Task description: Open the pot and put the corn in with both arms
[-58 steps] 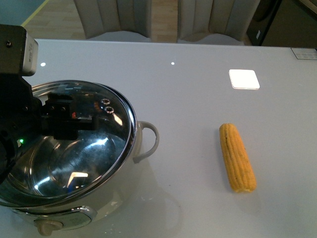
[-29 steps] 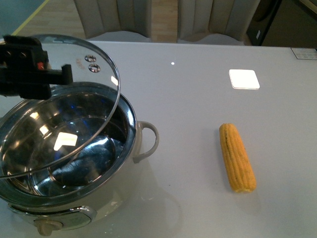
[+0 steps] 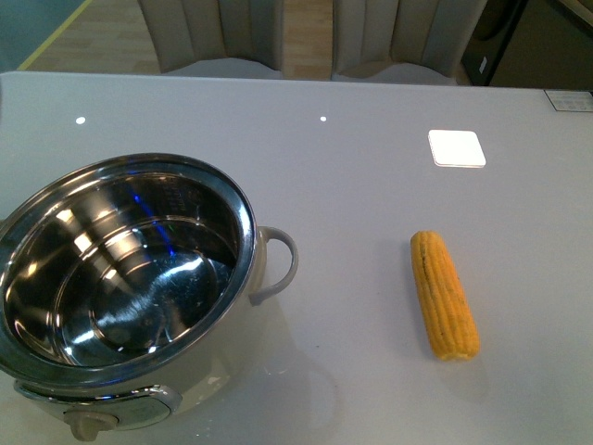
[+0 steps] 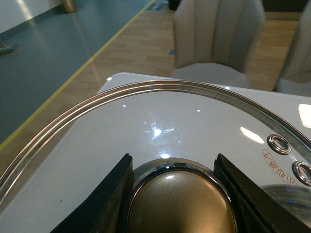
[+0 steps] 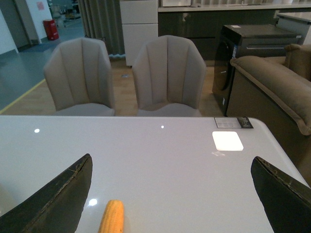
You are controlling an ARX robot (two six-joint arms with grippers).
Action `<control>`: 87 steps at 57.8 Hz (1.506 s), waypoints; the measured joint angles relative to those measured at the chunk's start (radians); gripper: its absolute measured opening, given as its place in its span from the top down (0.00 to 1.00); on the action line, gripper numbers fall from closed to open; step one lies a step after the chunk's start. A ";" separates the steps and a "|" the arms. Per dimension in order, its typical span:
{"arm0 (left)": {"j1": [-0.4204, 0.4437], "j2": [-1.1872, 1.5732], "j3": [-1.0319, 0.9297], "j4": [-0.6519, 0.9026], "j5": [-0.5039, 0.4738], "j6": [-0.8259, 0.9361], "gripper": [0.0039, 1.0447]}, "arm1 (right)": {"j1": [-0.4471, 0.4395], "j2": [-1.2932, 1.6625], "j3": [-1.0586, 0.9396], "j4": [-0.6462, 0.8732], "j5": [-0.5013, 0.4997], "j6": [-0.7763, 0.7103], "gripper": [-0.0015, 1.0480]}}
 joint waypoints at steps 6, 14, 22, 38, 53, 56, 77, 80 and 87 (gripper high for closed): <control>0.149 0.073 0.002 0.048 0.037 0.010 0.58 | 0.000 0.000 0.000 0.000 0.000 0.000 0.09; 0.304 0.193 0.018 0.085 0.068 -0.019 0.58 | 0.000 0.000 0.000 0.000 0.000 0.000 0.09; 0.393 0.328 0.049 0.162 0.058 -0.036 0.58 | 0.000 0.000 0.000 0.000 0.000 0.000 0.09; 0.462 0.564 0.127 0.255 0.051 -0.036 0.58 | 0.000 0.000 0.000 0.000 0.000 0.000 0.09; 0.481 0.726 0.205 0.309 0.059 -0.036 0.58 | 0.000 0.000 0.000 0.000 0.000 0.000 0.09; 0.481 0.753 0.221 0.316 0.063 -0.037 0.58 | 0.000 0.000 0.000 0.000 0.000 0.000 0.09; 0.450 0.906 0.366 0.286 0.096 -0.055 0.58 | 0.000 0.000 0.000 0.000 0.000 0.000 0.09; 0.449 0.923 0.384 0.282 0.100 -0.054 0.58 | 0.000 0.000 0.000 0.000 0.000 0.000 0.09; 0.448 0.965 0.428 0.274 0.108 -0.055 0.58 | 0.000 0.000 0.000 0.000 0.000 0.000 0.09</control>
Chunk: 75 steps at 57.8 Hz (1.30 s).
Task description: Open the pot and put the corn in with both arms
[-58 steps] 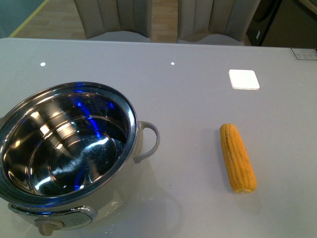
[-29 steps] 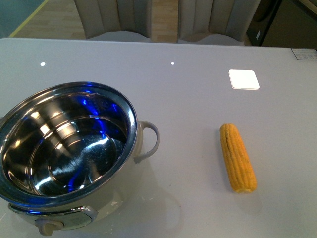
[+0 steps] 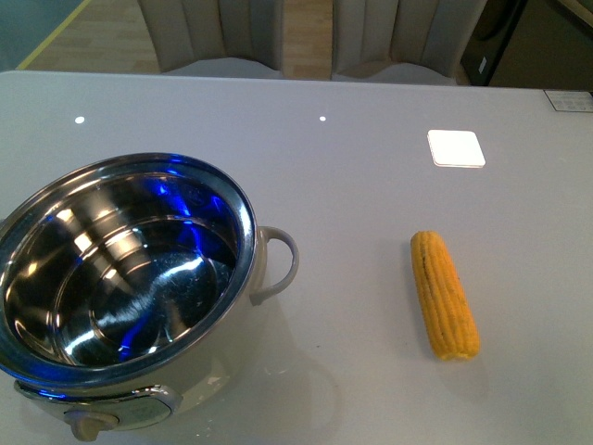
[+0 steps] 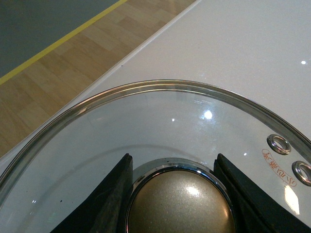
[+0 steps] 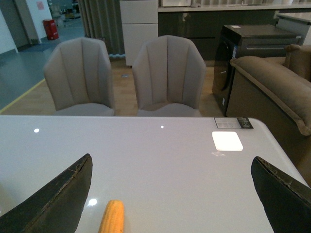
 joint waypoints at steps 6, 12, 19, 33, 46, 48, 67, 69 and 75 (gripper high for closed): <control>0.000 0.035 0.034 -0.006 -0.002 0.000 0.58 | 0.000 0.000 0.000 0.000 0.000 0.000 0.09; 0.000 0.067 0.055 -0.010 -0.003 -0.001 0.58 | 0.000 0.000 0.000 0.000 0.000 0.000 0.09; -0.002 0.101 0.076 -0.016 -0.006 -0.005 0.58 | 0.000 0.000 0.000 0.000 0.000 0.000 0.09; -0.011 0.143 0.115 -0.027 -0.014 -0.020 0.58 | 0.000 0.000 0.000 0.000 0.000 0.000 0.09; -0.018 0.167 0.131 -0.025 -0.043 -0.038 0.58 | 0.000 0.000 0.000 0.000 0.000 0.000 0.09; -0.019 0.171 0.134 -0.024 -0.045 -0.039 0.58 | 0.000 0.000 0.000 0.000 0.000 0.000 0.09; -0.023 0.185 0.112 -0.022 -0.045 -0.060 0.18 | 0.000 0.000 0.000 0.000 0.000 0.000 0.09; -0.023 0.185 0.103 -0.017 -0.044 -0.062 0.11 | 0.000 0.000 0.000 0.000 0.000 0.000 0.09; -0.024 0.172 0.077 -0.009 -0.042 -0.063 0.06 | 0.000 0.000 0.000 0.000 0.000 0.000 0.09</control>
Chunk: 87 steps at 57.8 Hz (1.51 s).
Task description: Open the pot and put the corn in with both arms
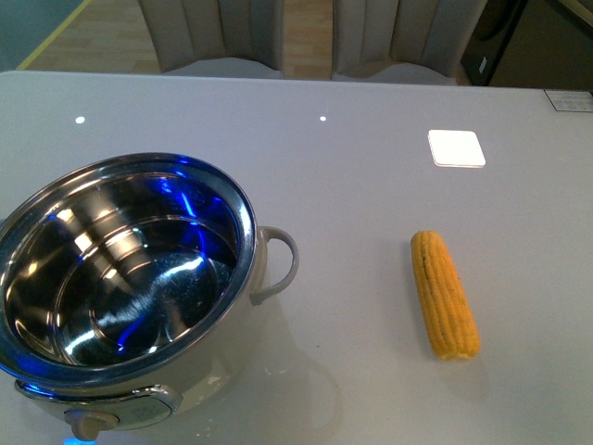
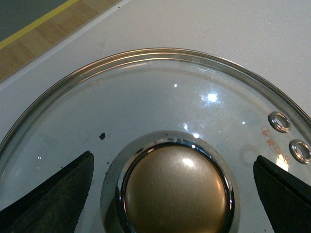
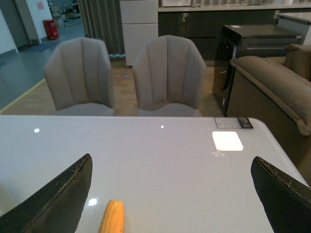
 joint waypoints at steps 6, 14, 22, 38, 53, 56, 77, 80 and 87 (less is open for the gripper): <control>0.002 -0.035 -0.034 0.004 0.006 -0.002 0.07 | 0.000 0.000 0.000 0.000 0.000 0.000 0.09; 0.016 -0.173 -0.092 0.003 0.035 -0.003 0.07 | 0.000 0.000 0.000 0.000 0.000 0.000 0.09; 0.040 -0.319 -0.144 -0.014 0.083 -0.003 0.07 | 0.000 0.000 0.000 0.000 0.000 0.000 0.09; 0.075 -0.716 -0.285 -0.131 0.202 -0.002 0.07 | 0.000 0.000 0.000 0.000 0.000 0.000 0.09; 0.068 -1.128 -0.416 -0.351 0.316 0.003 0.07 | 0.000 0.000 0.000 0.000 0.000 0.000 0.09; 0.066 -1.208 -0.445 -0.419 0.341 0.005 0.07 | 0.000 0.000 0.000 0.000 0.000 0.000 0.09; 0.160 -1.830 -0.549 -1.028 0.545 0.045 0.07 | 0.000 0.000 0.000 0.000 0.000 0.000 0.09; 0.188 -1.861 -0.549 -1.075 0.562 0.051 0.07 | 0.000 0.000 0.000 0.000 0.000 0.000 0.09; 0.211 -1.854 -0.551 -1.078 0.560 0.052 0.07 | 0.000 0.000 0.000 0.000 0.000 0.000 0.09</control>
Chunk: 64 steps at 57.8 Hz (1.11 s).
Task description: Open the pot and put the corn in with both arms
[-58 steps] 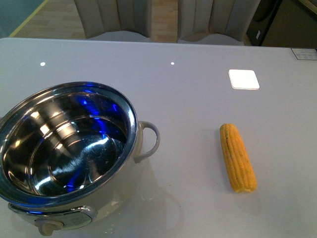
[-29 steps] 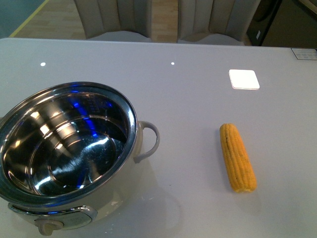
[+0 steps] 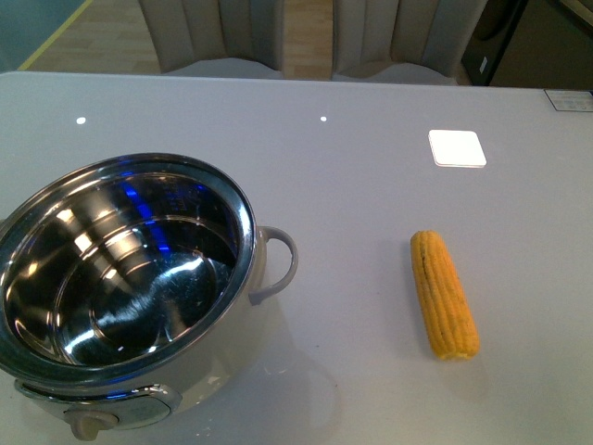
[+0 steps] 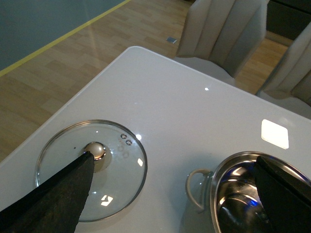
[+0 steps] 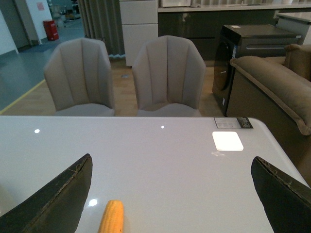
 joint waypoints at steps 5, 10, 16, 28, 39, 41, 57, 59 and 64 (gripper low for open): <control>0.002 0.003 0.000 0.000 0.000 0.000 0.07 | 0.000 0.000 0.000 0.000 0.000 0.000 0.09; 0.003 0.004 0.000 0.000 -0.001 0.000 0.07 | 0.000 0.000 0.000 0.000 0.000 0.000 0.09; 0.003 0.004 0.000 0.000 0.000 0.000 0.07 | 0.000 0.000 0.000 0.000 0.000 0.000 0.09; 0.003 0.004 0.000 0.000 0.000 0.000 0.07 | 0.000 0.000 0.000 0.000 0.000 0.000 0.09; 0.003 0.004 0.000 0.000 0.000 0.000 0.07 | 0.000 0.000 0.000 0.000 0.000 0.000 0.09; 0.003 0.004 0.000 0.000 0.000 0.000 0.07 | 0.000 0.000 0.000 0.000 0.000 0.000 0.09; -0.005 0.031 0.003 -0.031 0.045 -0.031 0.07 | 0.000 0.000 0.000 0.000 0.000 0.000 0.09; -0.013 0.040 0.004 -0.031 0.043 -0.038 0.07 | 0.000 0.000 0.000 0.000 0.000 0.000 0.09; -0.045 0.061 0.006 -0.014 0.025 -0.059 0.07 | 0.000 0.000 0.000 0.000 0.000 0.000 0.09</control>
